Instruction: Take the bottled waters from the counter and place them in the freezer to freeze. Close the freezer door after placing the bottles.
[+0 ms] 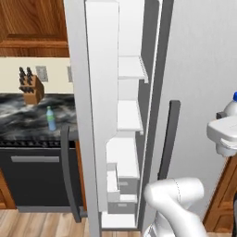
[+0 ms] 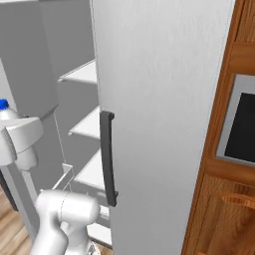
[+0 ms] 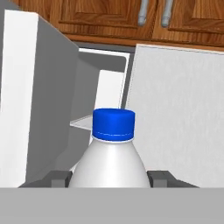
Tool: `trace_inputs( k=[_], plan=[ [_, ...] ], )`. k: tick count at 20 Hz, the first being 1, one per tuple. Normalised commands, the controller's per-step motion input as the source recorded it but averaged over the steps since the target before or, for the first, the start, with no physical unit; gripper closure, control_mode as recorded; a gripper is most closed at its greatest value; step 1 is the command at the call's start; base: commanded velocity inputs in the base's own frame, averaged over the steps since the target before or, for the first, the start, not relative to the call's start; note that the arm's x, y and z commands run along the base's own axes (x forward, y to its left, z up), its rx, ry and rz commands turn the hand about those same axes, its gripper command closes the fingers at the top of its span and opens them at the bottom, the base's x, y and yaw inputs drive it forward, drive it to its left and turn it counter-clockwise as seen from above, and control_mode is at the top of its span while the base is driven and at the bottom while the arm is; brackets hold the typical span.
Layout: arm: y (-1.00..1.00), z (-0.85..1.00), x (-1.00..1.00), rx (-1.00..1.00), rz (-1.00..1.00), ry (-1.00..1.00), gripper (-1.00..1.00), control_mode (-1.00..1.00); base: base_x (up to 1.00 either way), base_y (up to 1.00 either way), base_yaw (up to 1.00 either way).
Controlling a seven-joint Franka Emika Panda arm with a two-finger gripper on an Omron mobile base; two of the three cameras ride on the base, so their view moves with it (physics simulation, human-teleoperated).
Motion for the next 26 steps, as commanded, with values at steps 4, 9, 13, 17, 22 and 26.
trace_inputs(
  k=[4, 9, 13, 17, 22, 26],
  plan=[
    [0.00, 0.00, 0.00, 0.00, 0.00, 0.00, 1.00, 1.00, 0.25, 0.00, 0.05],
    [0.00, 0.00, 0.00, 0.00, 0.00, 0.00, 1.00, 1.00, 0.07, 0.02, 0.00],
    [0.00, 0.00, 0.00, 0.00, 0.00, 0.00, 1.00, 1.00, 0.36, 0.00, 0.00],
    [0.00, 0.00, 0.00, 0.00, 0.00, 0.00, 1.00, 1.00, 0.44, 0.03, 0.00],
    [0.00, 0.00, 0.00, 0.00, 0.00, 0.00, 1.00, 1.00, 0.30, 0.13, 0.00],
    [0.00, 0.00, 0.00, 0.00, 0.00, 0.00, 1.00, 1.00, 0.08, 0.20, 0.00]
  ],
)
